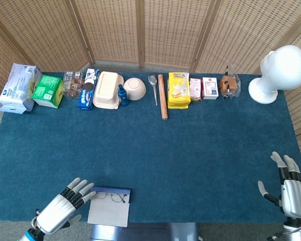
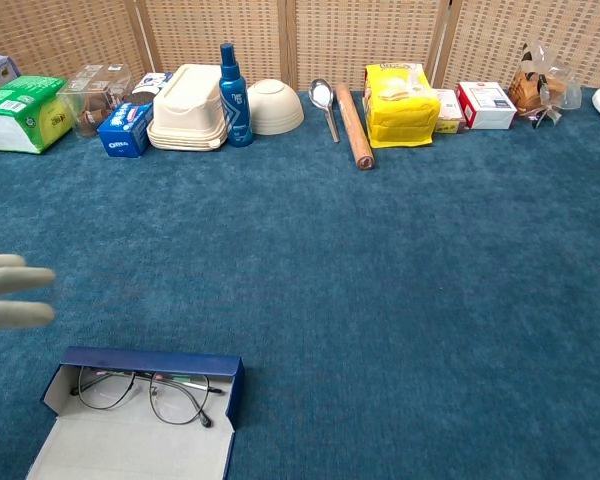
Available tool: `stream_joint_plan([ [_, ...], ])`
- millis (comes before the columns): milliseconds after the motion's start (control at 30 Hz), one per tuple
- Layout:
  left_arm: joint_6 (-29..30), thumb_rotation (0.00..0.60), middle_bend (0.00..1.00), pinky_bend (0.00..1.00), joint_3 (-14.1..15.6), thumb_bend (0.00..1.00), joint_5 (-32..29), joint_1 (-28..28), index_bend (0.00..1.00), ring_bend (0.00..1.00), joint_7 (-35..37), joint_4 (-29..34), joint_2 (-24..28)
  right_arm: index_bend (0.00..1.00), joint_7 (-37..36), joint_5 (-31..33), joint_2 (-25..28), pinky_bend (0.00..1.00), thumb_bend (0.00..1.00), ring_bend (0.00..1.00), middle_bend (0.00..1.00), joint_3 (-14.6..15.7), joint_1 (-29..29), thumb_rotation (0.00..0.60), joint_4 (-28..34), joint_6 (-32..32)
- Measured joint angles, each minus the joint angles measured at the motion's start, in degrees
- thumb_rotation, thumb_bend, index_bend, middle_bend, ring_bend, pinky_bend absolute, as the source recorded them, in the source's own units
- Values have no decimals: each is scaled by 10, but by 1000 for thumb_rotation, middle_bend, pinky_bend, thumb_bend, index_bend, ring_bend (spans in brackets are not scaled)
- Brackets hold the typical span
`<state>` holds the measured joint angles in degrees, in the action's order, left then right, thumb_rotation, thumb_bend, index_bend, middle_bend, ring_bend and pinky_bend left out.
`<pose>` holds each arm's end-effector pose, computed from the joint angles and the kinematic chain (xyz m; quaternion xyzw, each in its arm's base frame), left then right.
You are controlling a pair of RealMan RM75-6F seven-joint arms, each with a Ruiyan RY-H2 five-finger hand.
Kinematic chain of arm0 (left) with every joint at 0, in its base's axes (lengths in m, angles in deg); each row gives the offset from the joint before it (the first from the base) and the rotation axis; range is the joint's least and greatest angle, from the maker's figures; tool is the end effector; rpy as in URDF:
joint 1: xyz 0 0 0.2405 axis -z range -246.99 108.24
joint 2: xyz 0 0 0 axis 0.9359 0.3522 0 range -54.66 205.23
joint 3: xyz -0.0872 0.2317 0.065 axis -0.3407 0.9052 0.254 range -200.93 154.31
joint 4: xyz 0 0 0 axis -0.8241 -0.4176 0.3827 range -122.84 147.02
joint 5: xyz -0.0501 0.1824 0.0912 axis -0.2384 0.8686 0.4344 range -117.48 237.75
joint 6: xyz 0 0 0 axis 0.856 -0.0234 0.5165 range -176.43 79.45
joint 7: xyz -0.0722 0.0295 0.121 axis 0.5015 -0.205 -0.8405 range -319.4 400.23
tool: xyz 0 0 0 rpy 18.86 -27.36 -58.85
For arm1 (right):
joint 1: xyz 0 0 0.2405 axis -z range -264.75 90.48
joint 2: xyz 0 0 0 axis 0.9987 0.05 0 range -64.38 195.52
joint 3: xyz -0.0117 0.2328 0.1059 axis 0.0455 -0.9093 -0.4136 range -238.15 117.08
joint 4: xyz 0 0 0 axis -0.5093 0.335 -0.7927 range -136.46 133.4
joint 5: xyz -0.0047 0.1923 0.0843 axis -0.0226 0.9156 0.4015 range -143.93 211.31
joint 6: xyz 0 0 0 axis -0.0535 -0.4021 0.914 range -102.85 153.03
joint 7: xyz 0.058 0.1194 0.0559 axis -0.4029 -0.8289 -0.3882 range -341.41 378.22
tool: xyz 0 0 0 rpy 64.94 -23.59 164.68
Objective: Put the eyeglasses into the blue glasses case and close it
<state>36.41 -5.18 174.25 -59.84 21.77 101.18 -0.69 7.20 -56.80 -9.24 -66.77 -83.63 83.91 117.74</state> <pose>-0.2437 0.0965 0.0434 -0.8158 -0.2546 -0.3787 0.3554 -0.3197 -0.1458 0.1320 0.4946 -0.4276 0.4900 0.5765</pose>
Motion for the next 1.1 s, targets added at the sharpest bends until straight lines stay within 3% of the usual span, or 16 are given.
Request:
stream_joint_plan([
  [200,72,557,24,0,2,229,30,-56,93,0,-16,-90,-45,0,-7,-13,1,92,329,0,184,2,-20,600,-5,-14],
  [500,125,535,18,0,-2,216,59,-100,87,0,-39,-206,-104,0,-29,-26,-9,91,328,0,184,12,-38,600,-21,-23],
  [700,139,535,17,0,-8,216,73,-108,87,0,-39,-265,-134,0,-43,-31,-12,91,328,0,183,16,-44,600,-29,-19],
  [1100,125,529,8,0,-8,215,82,-97,82,0,-11,-323,-167,0,-59,-38,-14,91,329,0,183,26,-41,600,-37,2],
])
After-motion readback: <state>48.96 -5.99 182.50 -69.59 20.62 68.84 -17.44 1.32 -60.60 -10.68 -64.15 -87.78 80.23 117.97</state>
